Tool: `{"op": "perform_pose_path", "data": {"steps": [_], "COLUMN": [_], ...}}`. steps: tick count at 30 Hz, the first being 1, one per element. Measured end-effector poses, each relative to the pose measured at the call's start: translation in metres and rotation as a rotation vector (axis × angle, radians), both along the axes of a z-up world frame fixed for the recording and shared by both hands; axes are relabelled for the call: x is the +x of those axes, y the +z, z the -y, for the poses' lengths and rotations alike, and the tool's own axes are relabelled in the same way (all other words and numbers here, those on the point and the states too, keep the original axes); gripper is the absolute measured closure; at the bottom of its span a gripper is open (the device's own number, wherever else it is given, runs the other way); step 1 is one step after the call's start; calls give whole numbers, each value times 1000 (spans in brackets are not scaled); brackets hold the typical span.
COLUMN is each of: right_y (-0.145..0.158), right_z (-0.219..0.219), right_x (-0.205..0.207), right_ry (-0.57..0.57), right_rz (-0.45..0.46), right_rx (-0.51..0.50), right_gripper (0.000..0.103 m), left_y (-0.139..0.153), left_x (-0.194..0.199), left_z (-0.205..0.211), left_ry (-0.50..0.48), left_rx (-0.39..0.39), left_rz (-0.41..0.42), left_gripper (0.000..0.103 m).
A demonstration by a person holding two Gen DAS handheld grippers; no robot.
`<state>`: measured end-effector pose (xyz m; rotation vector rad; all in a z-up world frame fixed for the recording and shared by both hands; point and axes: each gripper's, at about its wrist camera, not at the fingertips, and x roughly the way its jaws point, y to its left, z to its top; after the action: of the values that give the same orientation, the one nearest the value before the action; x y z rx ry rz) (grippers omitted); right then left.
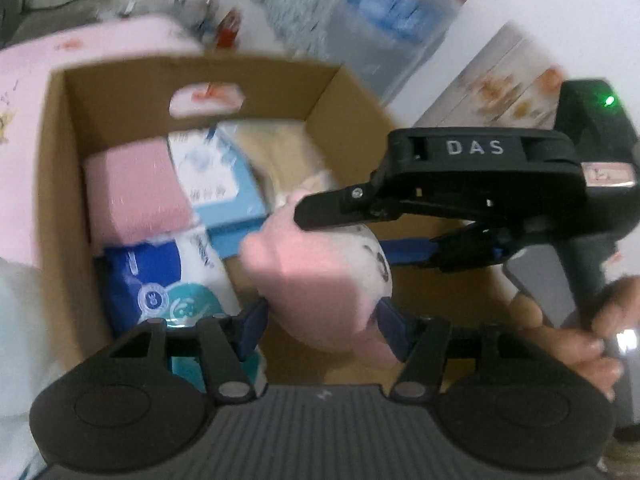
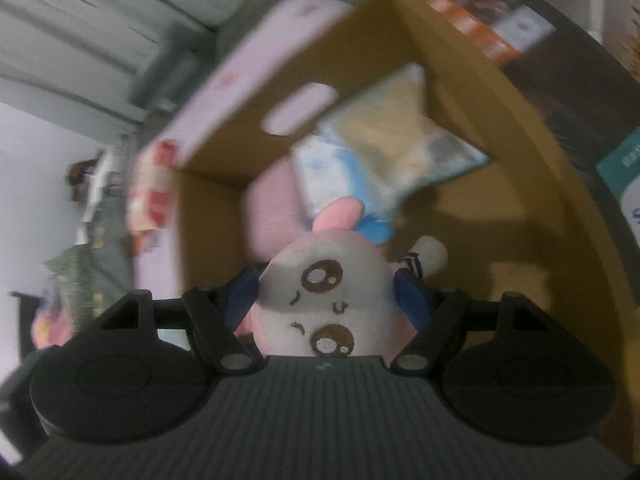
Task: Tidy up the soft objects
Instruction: 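Carry the plush toy into the cardboard box and open the right tool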
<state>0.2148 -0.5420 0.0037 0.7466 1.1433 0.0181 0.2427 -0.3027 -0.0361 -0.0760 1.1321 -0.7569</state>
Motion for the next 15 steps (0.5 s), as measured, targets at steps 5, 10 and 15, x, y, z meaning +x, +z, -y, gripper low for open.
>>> {"op": "perform_pose_path", "data": {"steps": [5, 10, 15], "right_y": [-48, -52, -53], "right_z": [3, 8, 10], "right_x": [8, 7, 2], "right_ry": [-32, -59, -76], "right_rz": [-103, -70, -61], "right_rx": [30, 116, 134], "right_gripper": [30, 30, 30], "left_y": [-15, -1, 20], "left_x": [12, 11, 4], "left_z": [12, 8, -6], "left_ry": [31, 56, 70], "left_rx": [47, 42, 21], "left_rz": [-28, 7, 39], "left_gripper": [43, 42, 40]}}
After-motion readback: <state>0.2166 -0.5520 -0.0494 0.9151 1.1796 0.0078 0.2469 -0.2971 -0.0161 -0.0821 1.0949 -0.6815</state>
